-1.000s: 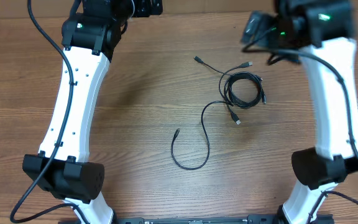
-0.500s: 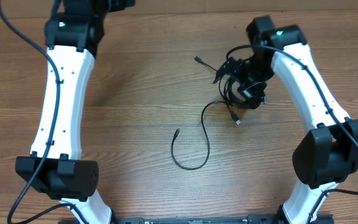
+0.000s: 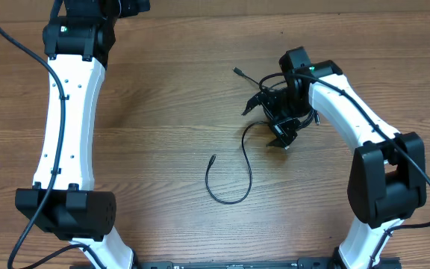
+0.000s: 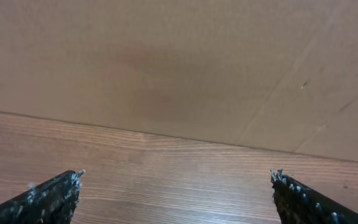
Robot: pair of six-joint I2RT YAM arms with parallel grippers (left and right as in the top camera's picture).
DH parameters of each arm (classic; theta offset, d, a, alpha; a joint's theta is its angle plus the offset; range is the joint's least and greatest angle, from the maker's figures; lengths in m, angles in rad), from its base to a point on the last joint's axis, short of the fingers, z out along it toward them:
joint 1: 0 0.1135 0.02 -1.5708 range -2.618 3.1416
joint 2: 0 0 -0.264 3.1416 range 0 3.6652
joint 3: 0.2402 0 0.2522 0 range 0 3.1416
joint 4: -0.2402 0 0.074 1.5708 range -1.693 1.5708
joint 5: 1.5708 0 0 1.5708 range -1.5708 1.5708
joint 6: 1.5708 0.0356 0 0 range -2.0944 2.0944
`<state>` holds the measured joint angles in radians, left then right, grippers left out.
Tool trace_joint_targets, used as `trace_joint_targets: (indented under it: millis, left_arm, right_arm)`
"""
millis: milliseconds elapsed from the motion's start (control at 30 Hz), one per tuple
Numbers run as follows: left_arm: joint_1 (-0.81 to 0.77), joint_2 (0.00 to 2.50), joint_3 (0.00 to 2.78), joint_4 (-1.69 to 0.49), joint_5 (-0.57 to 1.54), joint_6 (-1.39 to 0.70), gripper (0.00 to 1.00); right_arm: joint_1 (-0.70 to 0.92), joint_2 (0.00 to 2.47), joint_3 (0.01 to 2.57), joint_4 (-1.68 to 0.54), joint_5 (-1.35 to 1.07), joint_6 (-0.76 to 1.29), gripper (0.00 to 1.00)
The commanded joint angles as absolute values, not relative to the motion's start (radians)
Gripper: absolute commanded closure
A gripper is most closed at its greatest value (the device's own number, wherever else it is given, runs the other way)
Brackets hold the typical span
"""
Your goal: Untangle cables
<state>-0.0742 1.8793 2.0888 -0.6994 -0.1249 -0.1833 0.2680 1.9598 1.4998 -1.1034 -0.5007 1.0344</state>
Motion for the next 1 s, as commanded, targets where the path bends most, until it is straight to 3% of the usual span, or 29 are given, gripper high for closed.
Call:
trace_joint_targets:
  millis: [0,400,567,967]
  left_arm:
    - [-0.064,1.870,2.112,-0.702,-0.139,-0.141,0.00]
    - [-0.064,1.870,2.112,-0.702,-0.138,-0.142,0.01]
    - [-0.064,1.870,2.112,-0.698,-0.138,-0.142,0.00]
    - [-0.064,1.872,2.112,-0.698,-0.047,-0.184,0.00]
  right_arm:
    - [0.265,1.955,1.493,-1.100,-0.472,1.055,0.96]
    - [0.265,1.953,1.509,-1.072,-0.481,0.989,0.96]
    - [0.245,1.952,1.693,-1.084,-0.479,0.870,0.96]
    - [0.212,1.952,2.407,-1.129,-0.251,0.636,0.96]
